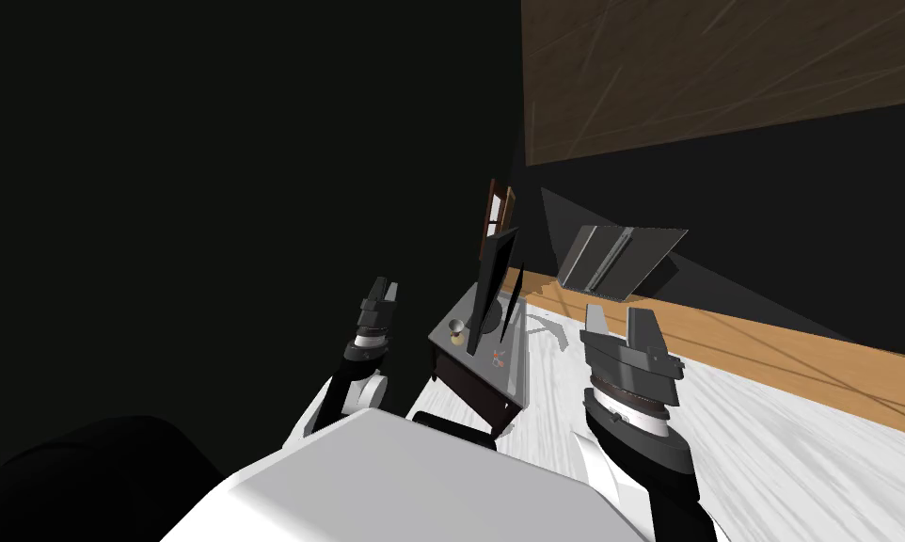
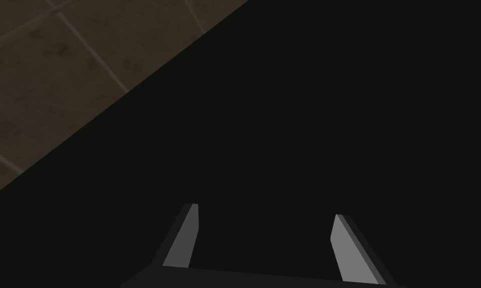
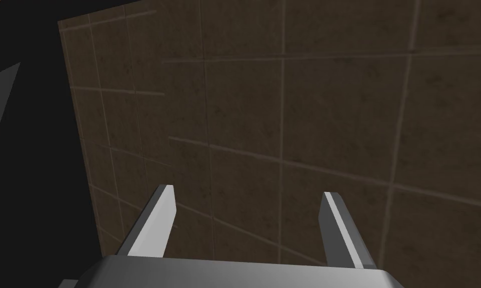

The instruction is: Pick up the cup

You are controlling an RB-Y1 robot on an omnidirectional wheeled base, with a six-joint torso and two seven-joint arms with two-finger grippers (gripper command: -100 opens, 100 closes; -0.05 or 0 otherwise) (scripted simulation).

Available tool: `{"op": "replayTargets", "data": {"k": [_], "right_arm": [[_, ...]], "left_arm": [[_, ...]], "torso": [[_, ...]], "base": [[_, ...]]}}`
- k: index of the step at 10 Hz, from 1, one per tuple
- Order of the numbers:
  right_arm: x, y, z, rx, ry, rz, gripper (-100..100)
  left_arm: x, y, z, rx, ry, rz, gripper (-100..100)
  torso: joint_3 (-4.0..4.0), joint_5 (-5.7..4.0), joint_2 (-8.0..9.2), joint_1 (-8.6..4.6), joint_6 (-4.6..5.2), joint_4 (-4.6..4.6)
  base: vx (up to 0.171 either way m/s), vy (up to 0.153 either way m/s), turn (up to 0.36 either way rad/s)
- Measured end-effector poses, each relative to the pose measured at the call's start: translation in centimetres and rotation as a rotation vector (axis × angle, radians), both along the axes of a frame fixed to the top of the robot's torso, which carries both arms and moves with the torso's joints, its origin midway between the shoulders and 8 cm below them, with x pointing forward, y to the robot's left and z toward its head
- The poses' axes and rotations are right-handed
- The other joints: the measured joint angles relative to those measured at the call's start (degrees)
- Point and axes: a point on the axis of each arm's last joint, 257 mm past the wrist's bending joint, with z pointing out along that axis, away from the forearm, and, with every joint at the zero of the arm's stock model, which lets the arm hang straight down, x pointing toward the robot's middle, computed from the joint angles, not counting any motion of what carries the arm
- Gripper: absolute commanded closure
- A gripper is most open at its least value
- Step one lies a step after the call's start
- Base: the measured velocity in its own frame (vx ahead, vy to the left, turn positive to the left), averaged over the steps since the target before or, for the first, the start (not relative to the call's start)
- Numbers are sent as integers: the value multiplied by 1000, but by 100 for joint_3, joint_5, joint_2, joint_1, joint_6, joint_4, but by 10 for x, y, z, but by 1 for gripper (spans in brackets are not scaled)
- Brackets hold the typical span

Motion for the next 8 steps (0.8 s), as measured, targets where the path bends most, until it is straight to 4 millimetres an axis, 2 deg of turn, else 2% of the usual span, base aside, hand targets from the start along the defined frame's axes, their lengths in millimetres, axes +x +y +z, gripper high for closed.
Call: {"op": "replayTargets", "data": {"k": [6,8], "right_arm": [[0,0,0,0,0,0,0],[0,0,0,0,0,0,0]], "left_arm": [[38,-6,-42,49,127,-8,-100],[55,-10,-64,64,191,-12,-100]], "torso": [[0,-2,1,-9,1,0],[0,-1,1,-6,1,0]], "base": [[-12,-30,-50],[-4,-12,-43]]}}
